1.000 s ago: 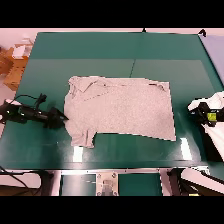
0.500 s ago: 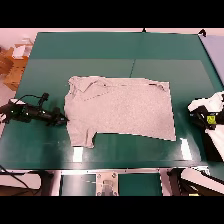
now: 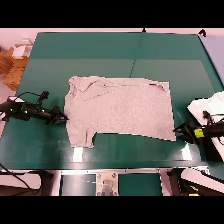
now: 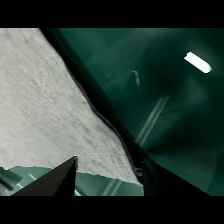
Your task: Fold the shirts.
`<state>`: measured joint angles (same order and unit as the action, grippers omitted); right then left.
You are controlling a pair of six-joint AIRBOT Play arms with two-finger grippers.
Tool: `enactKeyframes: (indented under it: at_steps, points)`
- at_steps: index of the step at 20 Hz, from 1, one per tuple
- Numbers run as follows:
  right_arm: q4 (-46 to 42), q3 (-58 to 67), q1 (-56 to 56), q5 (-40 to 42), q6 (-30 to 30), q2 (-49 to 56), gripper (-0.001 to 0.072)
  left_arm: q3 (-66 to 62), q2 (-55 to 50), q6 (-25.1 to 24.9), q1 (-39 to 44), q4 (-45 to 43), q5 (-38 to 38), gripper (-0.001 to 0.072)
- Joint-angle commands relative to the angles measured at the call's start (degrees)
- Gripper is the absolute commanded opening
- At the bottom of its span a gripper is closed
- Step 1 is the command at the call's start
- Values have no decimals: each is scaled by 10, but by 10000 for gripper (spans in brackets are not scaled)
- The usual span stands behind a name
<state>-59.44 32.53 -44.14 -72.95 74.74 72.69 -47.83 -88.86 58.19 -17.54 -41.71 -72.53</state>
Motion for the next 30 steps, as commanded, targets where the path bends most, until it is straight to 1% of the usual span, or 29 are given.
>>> enactKeyframes:
  at_steps: [1, 2, 3, 4, 6, 7, 9, 11, 13, 14, 15, 17, 19, 21, 22, 23, 25, 27, 28, 30]
  points:
    - [59, -41, 1, 41, -42, 31, 400, -1, 0, -2, 0, 1, -3, 27]
    - [64, -41, 1, 40, -50, 36, 401, -1, 0, -2, 0, 1, -3, 26]
    - [65, -40, 1, 41, -50, 37, 384, -1, 0, -2, 0, 1, -2, 26]
    - [67, -37, 1, 39, -55, 37, 319, -1, 0, -2, 0, 1, 0, 26]
    - [93, -31, 1, 23, -70, 36, 149, -3, 0, -2, 0, 2, -1, 25]
    - [112, -26, 1, 9, -80, 36, 10, -10, 1, -2, 0, 2, -10, 25]
    - [146, -2, 1, -30, -80, 34, 10, -37, 20, -2, 0, 2, -32, 24]
    - [190, 33, 1, -70, -87, 14, 9, -79, 68, 4, 0, 8, -49, 24]
    - [274, 83, 1, -98, -90, -33, 8, -140, 141, 4, 0, 39, -70, 24]
    - [331, 116, 1, -110, -90, -68, 8, -179, 180, 6, 0, 55, -75, 25]
    - [385, 151, 1, -115, -90, -103, 9, -227, 223, 15, 0, 67, -74, 25]
    - [495, 240, 0, -108, -90, -184, 9, -333, 303, 18, 0, 75, -57, 25]
    - [559, 333, 0, -65, -90, -253, 9, -447, 374, 24, 0, 75, -20, 25]
    - [568, 426, 0, 5, -89, -316, 9, -561, 428, 24, 0, 68, 15, 26]
    - [568, 466, 0, 49, -88, -346, 9, -614, 445, 33, 0, 55, 25, 26]
    - [564, 501, 0, 90, -88, -372, 9, -665, 456, 56, 0, 31, 31, 26]
    - [539, 554, 0, 141, -88, -407, 9, -735, 468, 116, 0, -26, 25, 25]
    - [494, 582, 0, 159, -82, -425, 9, -748, 475, 164, 0, -83, 13, 26]
    - [473, 584, 0, 159, -63, -427, 9, -747, 474, 185, 0, -111, -2, 26]
    - [424, 573, 0, 143, -42, -422, 9, -711, 472, 198, 0, -136, -26, 26]
